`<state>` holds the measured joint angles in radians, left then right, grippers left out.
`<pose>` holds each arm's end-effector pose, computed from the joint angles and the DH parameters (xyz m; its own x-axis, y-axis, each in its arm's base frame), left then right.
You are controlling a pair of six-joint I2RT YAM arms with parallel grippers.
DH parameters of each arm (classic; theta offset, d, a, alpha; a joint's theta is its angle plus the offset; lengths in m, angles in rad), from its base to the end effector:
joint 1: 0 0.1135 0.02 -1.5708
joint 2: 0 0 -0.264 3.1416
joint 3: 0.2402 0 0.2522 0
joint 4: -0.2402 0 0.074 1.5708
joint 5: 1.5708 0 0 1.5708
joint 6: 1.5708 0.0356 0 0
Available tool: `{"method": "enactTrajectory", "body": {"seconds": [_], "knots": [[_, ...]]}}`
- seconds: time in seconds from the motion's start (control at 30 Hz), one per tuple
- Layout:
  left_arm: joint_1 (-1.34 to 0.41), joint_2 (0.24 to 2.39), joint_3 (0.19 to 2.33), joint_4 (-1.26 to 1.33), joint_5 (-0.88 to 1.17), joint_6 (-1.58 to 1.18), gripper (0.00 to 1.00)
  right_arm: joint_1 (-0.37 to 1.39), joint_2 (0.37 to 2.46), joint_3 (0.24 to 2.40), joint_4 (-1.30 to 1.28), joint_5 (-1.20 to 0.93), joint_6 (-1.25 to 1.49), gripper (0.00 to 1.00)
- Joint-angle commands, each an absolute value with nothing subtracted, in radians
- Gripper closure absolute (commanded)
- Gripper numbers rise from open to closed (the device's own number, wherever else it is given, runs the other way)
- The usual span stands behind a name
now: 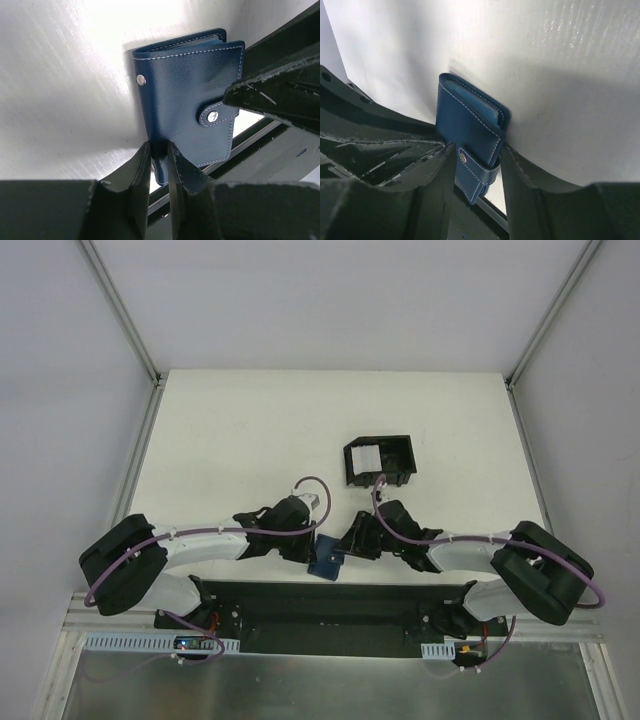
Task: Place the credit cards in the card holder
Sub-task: Open the card holder at the center of the board.
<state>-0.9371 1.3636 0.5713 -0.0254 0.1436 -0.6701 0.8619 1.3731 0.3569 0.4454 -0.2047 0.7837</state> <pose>0.1470 -0.2086 0.1599 -0.8699 0.1458 -0.4712 0.4022 0.7626 -0.5066 0.1506 0.1867 0.1369 -0.8524 0.0678 -0.5185 -0.3570 0.6490 0.6718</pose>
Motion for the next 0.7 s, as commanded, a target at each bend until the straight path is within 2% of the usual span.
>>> {"method": "enactTrajectory", "body": {"seconds": [0.0, 0.2, 0.27, 0.37, 0.57, 0.67], "knots": [[-0.951, 1.344, 0.531, 0.038, 0.100, -0.706, 0.84, 0.873, 1.404, 0.360, 0.479, -0.147, 0.790, 0.60], [-0.953, 1.302, 0.514, 0.048, 0.074, -0.695, 0.81, 0.873, 1.423, 0.388, 0.526, -0.164, 0.739, 0.85], [-0.951, 1.287, 0.514, 0.055, 0.060, -0.692, 0.77, 0.874, 1.433, 0.388, 0.566, -0.186, 0.735, 0.97], [-0.953, 1.266, 0.515, 0.061, 0.041, -0.690, 0.71, 0.873, 1.442, 0.379, 0.607, -0.193, 0.729, 0.99], [-0.948, 1.200, 0.494, 0.058, -0.024, -0.698, 0.37, 0.873, 1.427, 0.354, 0.660, -0.198, 0.681, 1.00], [-0.924, 1.171, 0.488, 0.055, -0.014, -0.684, 0.15, 0.874, 1.422, 0.338, 0.705, -0.213, 0.657, 0.99]]}}
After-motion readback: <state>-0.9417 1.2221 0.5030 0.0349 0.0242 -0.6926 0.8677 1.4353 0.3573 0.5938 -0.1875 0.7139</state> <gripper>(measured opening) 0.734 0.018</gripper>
